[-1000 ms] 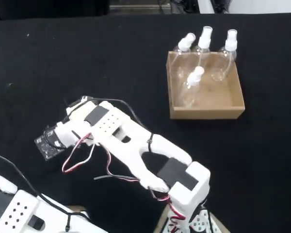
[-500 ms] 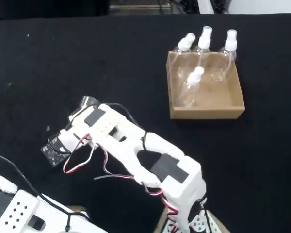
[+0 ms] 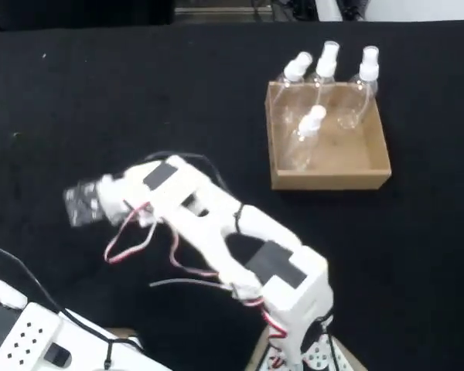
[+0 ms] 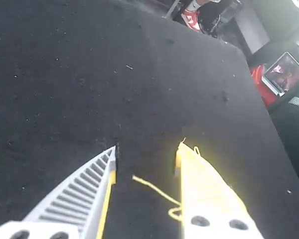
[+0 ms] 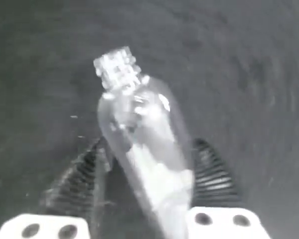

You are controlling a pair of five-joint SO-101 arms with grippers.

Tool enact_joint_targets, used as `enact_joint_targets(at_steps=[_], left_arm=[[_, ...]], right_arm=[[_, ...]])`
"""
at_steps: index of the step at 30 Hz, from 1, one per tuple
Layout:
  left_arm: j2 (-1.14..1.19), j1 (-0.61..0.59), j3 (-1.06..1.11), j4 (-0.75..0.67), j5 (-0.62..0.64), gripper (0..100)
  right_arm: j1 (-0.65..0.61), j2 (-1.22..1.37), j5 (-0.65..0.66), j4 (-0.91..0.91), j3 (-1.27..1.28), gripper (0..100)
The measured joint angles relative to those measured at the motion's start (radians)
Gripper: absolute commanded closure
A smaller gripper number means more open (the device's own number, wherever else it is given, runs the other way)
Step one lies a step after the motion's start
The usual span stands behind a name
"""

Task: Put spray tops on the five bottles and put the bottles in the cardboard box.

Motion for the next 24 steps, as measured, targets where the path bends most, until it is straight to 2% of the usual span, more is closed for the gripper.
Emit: enact_joint_targets(at_steps=[9, 12, 16, 24], left_arm=[[0.0, 0.017, 0.0, 0.0, 0.005, 81], [0.0, 0.064, 0.0, 0.0, 0.005, 81], [0.0, 0.121, 0.005, 0.008, 0.005, 81], [0.0, 0.169, 0.044, 0.035, 0.005, 81]], right_arm=[[0.206, -0.008, -0.597, 0.138, -0.041, 97.9], [0.244, -0.008, -0.76, 0.184, -0.055, 89.1], [0.253, -0.008, -0.769, 0.249, -0.072, 76.0], [0.264, -0.002, -0.646, 0.431, -0.192, 65.0]])
